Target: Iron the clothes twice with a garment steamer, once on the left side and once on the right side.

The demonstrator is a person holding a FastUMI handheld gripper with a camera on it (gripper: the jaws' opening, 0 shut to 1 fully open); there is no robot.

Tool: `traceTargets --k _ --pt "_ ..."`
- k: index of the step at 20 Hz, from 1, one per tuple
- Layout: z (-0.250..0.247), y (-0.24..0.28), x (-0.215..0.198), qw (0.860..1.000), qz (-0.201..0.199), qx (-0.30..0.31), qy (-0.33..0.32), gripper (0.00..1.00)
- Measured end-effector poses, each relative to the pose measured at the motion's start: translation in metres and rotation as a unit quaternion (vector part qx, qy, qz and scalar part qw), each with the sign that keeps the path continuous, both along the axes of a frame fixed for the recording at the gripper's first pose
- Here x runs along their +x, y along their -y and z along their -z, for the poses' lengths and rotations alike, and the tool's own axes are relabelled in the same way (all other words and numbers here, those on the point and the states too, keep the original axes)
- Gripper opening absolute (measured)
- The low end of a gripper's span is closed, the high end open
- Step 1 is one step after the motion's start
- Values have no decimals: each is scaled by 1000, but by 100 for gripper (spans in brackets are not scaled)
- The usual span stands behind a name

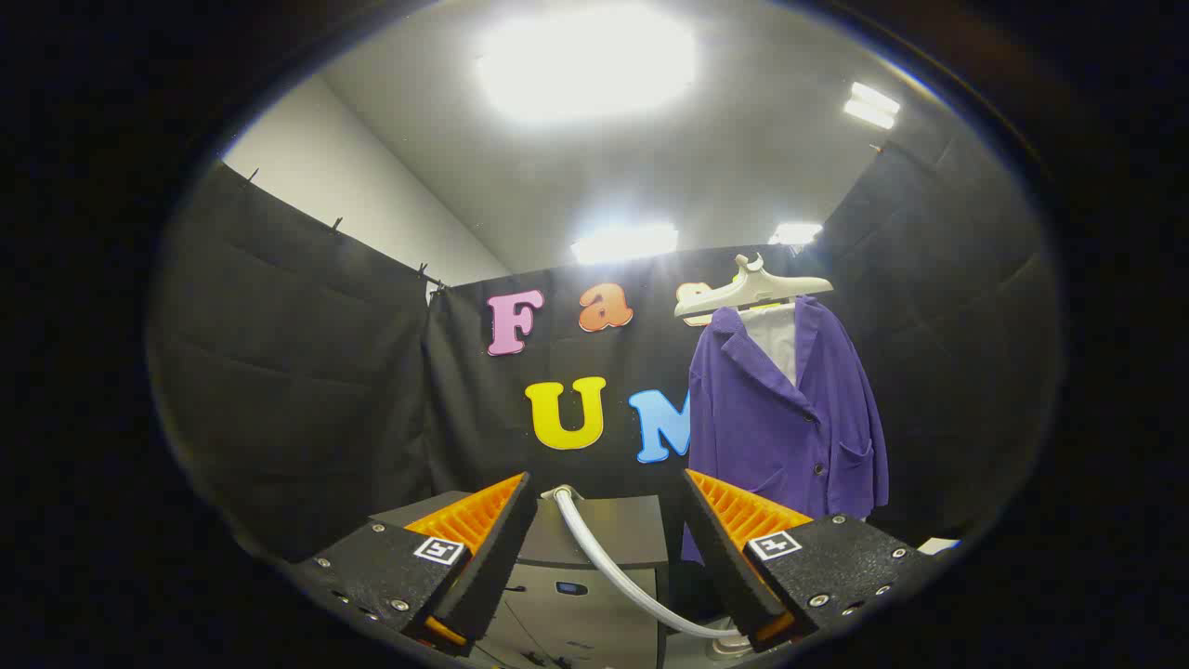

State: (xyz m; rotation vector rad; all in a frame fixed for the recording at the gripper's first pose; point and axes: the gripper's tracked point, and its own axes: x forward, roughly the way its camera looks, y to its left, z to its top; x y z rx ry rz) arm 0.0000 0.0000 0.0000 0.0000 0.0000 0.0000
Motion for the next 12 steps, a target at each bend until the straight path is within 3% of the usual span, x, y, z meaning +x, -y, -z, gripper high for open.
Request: traceTargets --k 12 --pt "22 -3 -4 1000 1 -4 -30 95"
